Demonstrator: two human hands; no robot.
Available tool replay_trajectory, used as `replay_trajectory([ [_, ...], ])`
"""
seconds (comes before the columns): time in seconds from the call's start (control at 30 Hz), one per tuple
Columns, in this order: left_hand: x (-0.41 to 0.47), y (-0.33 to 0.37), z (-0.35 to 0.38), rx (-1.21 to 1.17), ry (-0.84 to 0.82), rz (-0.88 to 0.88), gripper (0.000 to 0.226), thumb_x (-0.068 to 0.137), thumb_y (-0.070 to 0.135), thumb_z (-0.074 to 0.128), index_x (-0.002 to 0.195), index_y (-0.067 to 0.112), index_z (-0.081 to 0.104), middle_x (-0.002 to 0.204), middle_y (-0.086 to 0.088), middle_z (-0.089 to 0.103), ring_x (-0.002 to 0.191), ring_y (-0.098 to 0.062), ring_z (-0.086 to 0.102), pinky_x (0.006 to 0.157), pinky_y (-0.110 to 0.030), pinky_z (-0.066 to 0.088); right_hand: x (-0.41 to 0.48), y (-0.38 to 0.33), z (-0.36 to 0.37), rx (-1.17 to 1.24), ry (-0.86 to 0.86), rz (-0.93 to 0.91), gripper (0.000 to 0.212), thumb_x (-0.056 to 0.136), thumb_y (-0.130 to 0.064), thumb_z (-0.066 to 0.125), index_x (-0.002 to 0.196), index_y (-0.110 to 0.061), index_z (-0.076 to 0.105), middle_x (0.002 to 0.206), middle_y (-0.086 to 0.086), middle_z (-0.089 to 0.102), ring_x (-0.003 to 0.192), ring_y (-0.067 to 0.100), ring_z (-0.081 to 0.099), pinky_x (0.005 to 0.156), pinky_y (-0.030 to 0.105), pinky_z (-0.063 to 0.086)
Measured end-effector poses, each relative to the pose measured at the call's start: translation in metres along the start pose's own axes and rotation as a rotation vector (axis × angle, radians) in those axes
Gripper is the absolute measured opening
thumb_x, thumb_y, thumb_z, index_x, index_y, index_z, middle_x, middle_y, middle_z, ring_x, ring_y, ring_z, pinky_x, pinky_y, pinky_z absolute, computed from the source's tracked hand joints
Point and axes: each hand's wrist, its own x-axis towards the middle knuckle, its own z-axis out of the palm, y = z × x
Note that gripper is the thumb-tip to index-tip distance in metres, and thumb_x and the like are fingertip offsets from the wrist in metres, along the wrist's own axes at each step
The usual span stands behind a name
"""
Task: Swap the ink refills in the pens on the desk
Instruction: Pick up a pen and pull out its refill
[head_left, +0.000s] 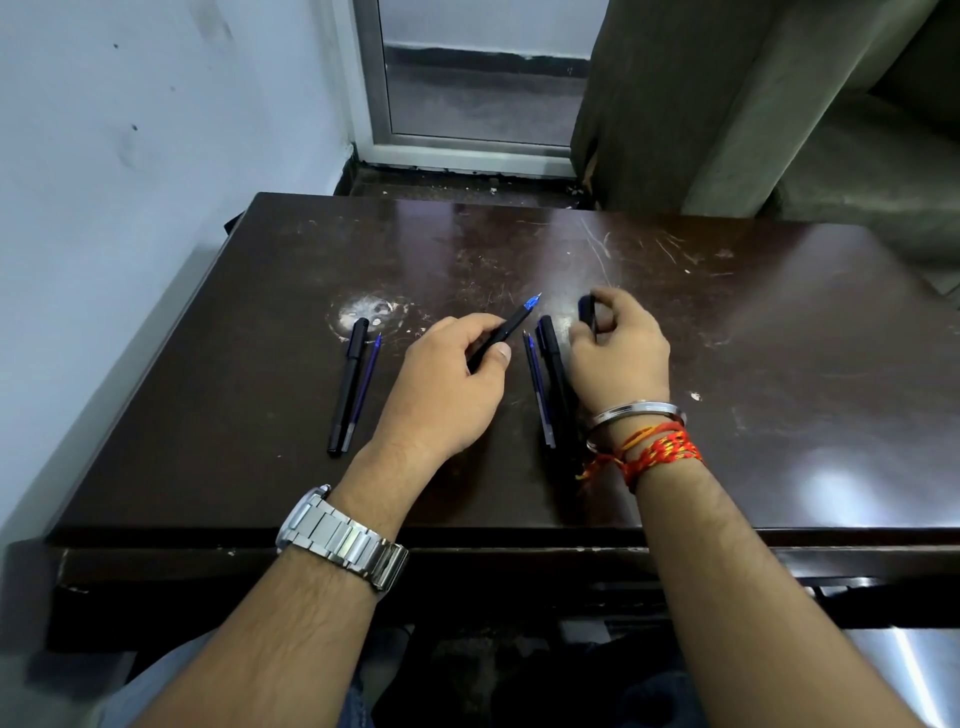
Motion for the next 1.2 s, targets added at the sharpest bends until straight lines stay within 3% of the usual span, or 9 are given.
replay_trajectory([
  [0.13,-0.001,0.002,0.001,-0.032,-0.019,-0.003,0.018,0.093,0.028,0.060,0.103,0.039,0.069,0.087,0.017,0.063,0.080,0.000,0.059,0.066,-0.013,0.038,-0.001,-0.007,0.007,0.554,0.021,0.054,0.028,0.087,-0.012,0.068,0.109,-0.027,0.062,0.084,-0.001,0.064,0.066,0.007,0.064,0.068,0.028,0.058],
  [0.33,-0.002,0.004,-0.001,-0.027,-0.058,-0.012,0.025,0.091,0.030,0.059,0.082,0.053,0.061,0.073,0.014,0.062,0.068,-0.001,0.059,0.059,-0.016,0.038,0.001,-0.007,0.011,0.882,0.025,0.074,0.025,0.086,-0.005,0.069,0.108,-0.017,0.061,0.081,0.008,0.064,0.068,0.013,0.068,0.062,0.025,0.056],
  [0.57,-0.002,0.004,0.000,-0.018,-0.055,-0.014,0.021,0.089,0.032,0.059,0.082,0.049,0.067,0.065,0.017,0.062,0.062,-0.001,0.058,0.051,-0.009,0.036,-0.004,-0.011,0.015,0.908,-0.107,0.096,0.028,0.086,-0.003,0.069,0.113,-0.005,0.061,0.074,0.002,0.062,0.062,0.011,0.063,0.059,0.020,0.054],
  [0.67,-0.001,0.002,0.002,-0.021,0.002,-0.012,0.015,0.088,0.031,0.059,0.091,0.036,0.072,0.066,0.017,0.066,0.059,-0.003,0.059,0.051,-0.011,0.038,-0.012,-0.013,0.019,0.838,-0.208,0.034,0.031,0.086,-0.002,0.068,0.114,-0.013,0.059,0.078,0.008,0.061,0.067,0.017,0.062,0.060,0.022,0.054],
  [0.73,-0.001,0.002,0.003,-0.054,0.035,-0.037,0.013,0.089,0.027,0.061,0.094,0.034,0.071,0.073,0.015,0.071,0.065,-0.001,0.064,0.060,-0.018,0.048,-0.015,-0.014,0.024,0.804,-0.246,0.017,0.032,0.087,-0.003,0.068,0.112,-0.021,0.060,0.080,0.009,0.063,0.074,0.020,0.063,0.064,0.027,0.055],
  [0.83,-0.002,0.003,0.006,-0.093,0.075,-0.067,0.018,0.089,0.022,0.063,0.098,0.037,0.068,0.081,0.015,0.074,0.075,-0.001,0.069,0.072,-0.028,0.058,-0.018,-0.016,0.031,0.789,-0.210,0.057,0.024,0.088,-0.008,0.067,0.107,-0.022,0.065,0.079,0.007,0.063,0.075,0.021,0.061,0.071,0.036,0.057],
  [0.9,-0.004,0.003,0.008,-0.077,0.107,-0.069,0.020,0.089,0.021,0.064,0.103,0.034,0.069,0.081,0.017,0.073,0.072,0.001,0.068,0.069,-0.026,0.058,-0.019,-0.016,0.034,0.786,-0.167,0.072,0.017,0.089,-0.012,0.067,0.104,-0.021,0.067,0.079,0.007,0.063,0.073,0.018,0.060,0.073,0.036,0.056],
  [1.03,-0.005,0.006,0.012,-0.049,0.165,-0.065,0.024,0.088,0.017,0.064,0.109,0.025,0.072,0.084,0.014,0.074,0.069,0.000,0.067,0.066,-0.018,0.054,-0.021,-0.018,0.037,0.750,-0.110,0.037,0.015,0.089,-0.013,0.068,0.102,-0.021,0.068,0.075,0.001,0.064,0.066,0.006,0.059,0.066,0.022,0.055],
  [1.2,-0.011,0.005,0.009,-0.050,0.216,-0.061,0.024,0.087,0.014,0.064,0.108,0.021,0.073,0.091,0.009,0.076,0.078,0.002,0.069,0.070,-0.013,0.053,-0.025,-0.025,0.037,0.757,-0.139,0.048,0.015,0.087,-0.011,0.069,0.101,-0.018,0.069,0.075,0.004,0.062,0.066,0.010,0.057,0.066,0.028,0.054],
])
